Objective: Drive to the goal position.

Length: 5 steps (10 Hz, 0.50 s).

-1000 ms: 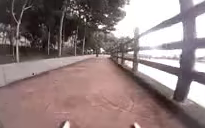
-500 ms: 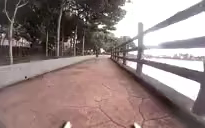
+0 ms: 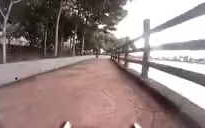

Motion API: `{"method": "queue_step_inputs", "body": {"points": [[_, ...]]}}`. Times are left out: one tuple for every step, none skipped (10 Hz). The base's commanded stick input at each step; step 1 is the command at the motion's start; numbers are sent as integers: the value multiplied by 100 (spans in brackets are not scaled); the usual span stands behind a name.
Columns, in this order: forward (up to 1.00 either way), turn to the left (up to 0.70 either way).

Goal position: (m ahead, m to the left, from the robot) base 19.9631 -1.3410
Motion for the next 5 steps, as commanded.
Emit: {"method": "queue_step_inputs", "body": {"points": [[70, 0], [70, 0], [70, 0], [70, 0], [70, 0]]}}
